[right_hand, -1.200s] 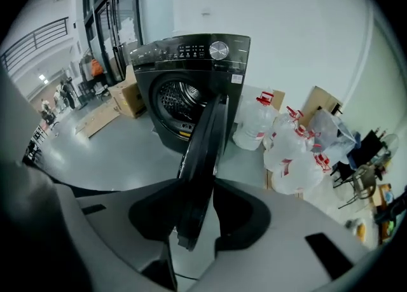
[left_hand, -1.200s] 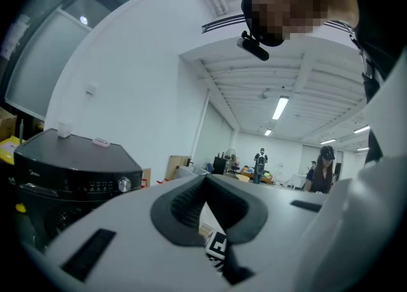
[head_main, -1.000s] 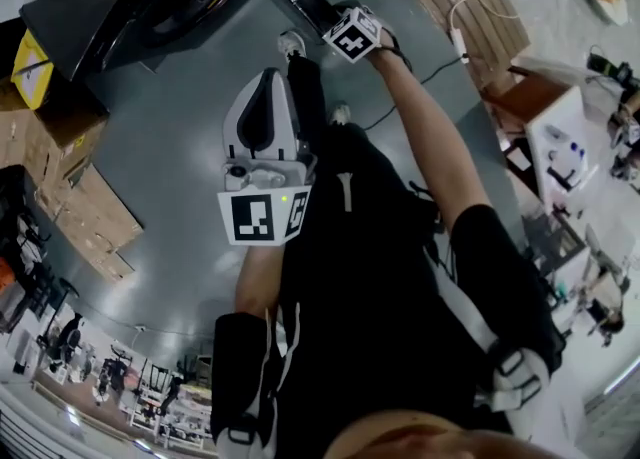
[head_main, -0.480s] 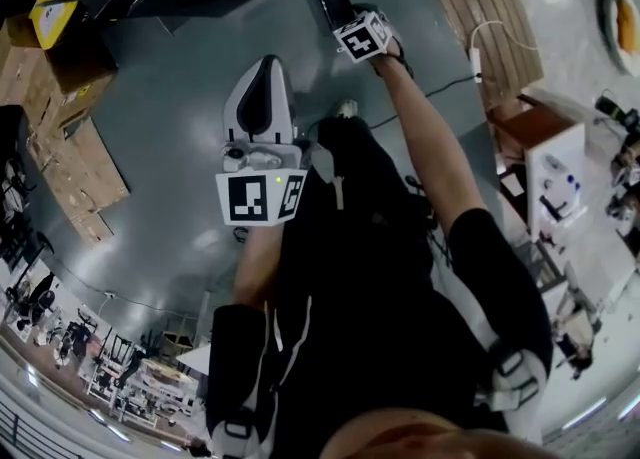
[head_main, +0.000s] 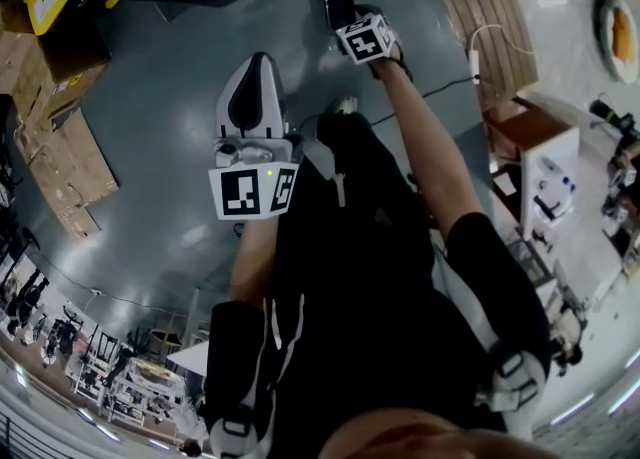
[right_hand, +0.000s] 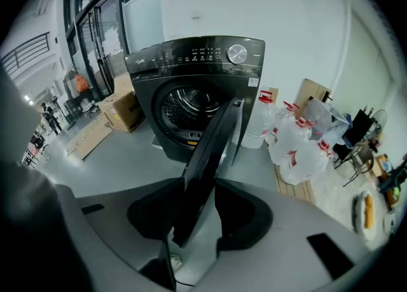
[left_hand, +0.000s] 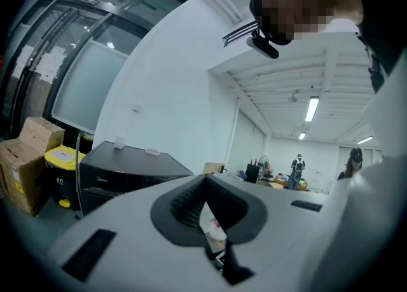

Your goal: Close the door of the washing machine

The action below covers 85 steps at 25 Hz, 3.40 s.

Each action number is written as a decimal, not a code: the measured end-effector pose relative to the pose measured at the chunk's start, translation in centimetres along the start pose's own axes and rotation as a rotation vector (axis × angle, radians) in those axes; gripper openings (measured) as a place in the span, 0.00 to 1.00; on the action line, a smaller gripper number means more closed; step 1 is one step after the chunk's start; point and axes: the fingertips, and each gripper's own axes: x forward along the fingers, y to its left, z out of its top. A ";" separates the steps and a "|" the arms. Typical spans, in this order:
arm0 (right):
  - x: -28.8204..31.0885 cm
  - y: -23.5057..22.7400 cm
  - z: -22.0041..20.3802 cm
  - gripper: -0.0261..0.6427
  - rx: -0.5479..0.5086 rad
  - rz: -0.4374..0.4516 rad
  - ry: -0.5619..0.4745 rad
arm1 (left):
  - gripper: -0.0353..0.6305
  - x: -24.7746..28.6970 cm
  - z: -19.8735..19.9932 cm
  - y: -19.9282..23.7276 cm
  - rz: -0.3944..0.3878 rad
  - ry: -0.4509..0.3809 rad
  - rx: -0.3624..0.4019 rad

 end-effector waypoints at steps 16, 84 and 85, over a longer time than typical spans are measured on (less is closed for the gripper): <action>2.1 8.0 2.9 0.26 0.193 -0.006 0.046 | 0.06 -2.9 3.1 10.9 -0.045 0.010 -0.020; 12.7 17.7 21.7 0.28 0.520 -0.171 -0.064 | 0.06 4.8 7.5 34.6 -0.172 0.065 -0.007; 12.8 17.8 22.1 0.28 0.515 -0.167 -0.066 | 0.06 5.1 7.5 34.8 -0.170 0.068 -0.008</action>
